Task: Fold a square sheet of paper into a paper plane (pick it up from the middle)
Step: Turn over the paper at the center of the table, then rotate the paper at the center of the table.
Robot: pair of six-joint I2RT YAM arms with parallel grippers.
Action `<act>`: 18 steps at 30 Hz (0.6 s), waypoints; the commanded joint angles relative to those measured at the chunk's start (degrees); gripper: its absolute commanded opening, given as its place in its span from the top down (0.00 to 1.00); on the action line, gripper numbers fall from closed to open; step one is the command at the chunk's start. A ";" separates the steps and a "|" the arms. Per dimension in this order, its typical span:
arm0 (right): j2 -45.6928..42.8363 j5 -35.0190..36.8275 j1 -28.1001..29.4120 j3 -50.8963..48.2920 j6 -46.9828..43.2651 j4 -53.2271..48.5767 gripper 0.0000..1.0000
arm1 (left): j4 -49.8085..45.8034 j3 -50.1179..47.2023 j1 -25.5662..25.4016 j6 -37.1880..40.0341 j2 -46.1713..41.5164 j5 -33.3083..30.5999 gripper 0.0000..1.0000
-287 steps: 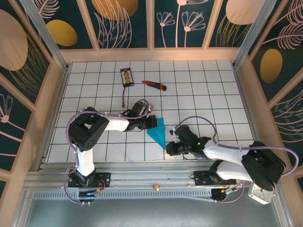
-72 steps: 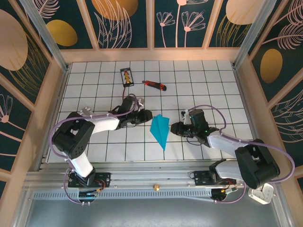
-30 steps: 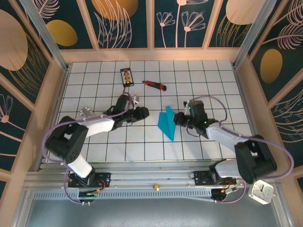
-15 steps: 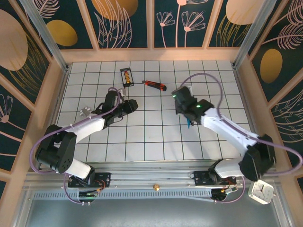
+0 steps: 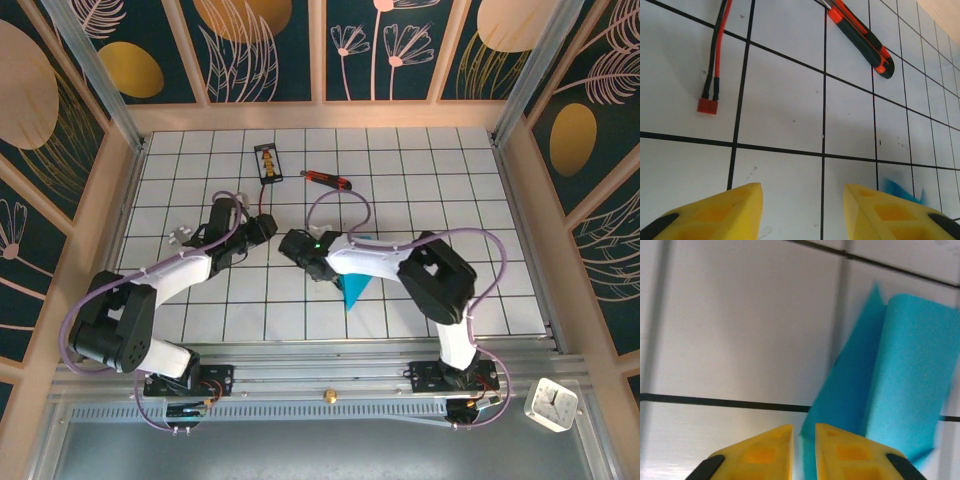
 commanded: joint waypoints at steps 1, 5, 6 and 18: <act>1.06 -5.92 -0.03 3.87 2.27 5.76 0.75 | 0.79 -1.74 0.40 -0.80 -3.45 -0.40 0.52; -6.28 -11.24 -0.76 -0.97 0.81 13.78 0.72 | 3.71 -6.21 0.32 -5.55 -6.70 4.18 0.52; -9.66 -13.54 -1.53 -4.38 0.52 16.82 0.72 | 5.30 -7.46 0.11 -7.44 -6.80 6.39 0.51; -35.39 -33.79 -17.56 -37.93 -1.83 30.42 0.78 | 10.01 2.95 -18.76 -12.92 9.83 11.68 0.71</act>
